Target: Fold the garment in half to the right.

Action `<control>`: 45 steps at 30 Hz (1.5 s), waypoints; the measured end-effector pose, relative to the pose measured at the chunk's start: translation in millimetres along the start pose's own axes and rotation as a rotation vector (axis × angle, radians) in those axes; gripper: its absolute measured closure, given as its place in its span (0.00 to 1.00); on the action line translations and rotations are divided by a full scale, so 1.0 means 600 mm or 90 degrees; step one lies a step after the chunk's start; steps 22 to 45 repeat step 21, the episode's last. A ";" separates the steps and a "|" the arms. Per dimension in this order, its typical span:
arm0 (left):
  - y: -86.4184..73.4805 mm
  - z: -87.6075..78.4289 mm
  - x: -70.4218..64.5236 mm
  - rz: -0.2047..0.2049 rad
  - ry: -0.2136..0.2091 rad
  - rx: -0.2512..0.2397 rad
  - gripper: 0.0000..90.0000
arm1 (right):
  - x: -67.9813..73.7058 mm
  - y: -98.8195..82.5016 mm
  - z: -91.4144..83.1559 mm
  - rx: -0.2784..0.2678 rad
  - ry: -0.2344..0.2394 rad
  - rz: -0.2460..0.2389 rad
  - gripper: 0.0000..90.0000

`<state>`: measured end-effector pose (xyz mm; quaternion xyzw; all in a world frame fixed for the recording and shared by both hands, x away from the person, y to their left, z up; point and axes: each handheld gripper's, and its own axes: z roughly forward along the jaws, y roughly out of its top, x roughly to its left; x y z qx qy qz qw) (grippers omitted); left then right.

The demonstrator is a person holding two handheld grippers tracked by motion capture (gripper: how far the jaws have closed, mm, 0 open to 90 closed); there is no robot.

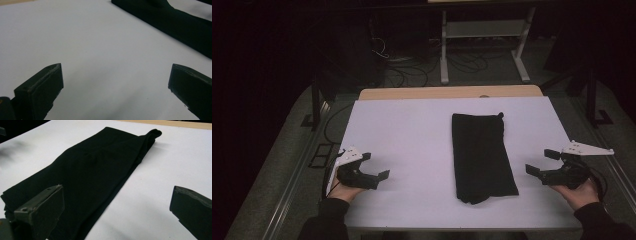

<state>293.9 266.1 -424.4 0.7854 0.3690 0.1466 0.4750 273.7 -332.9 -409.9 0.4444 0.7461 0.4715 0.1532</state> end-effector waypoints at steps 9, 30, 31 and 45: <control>-0.019 -0.022 0.023 -0.023 0.030 -0.010 0.00 | 0.000 0.000 0.001 0.001 0.001 0.000 0.00; -0.031 -0.036 0.036 -0.051 0.050 -0.021 0.00 | -0.001 -0.002 0.008 0.011 0.004 -0.003 0.00; -0.031 -0.036 0.036 -0.051 0.050 -0.021 0.00 | -0.001 -0.002 0.008 0.011 0.004 -0.003 0.00; -0.031 -0.036 0.036 -0.051 0.050 -0.021 0.00 | -0.001 -0.002 0.008 0.011 0.004 -0.003 0.00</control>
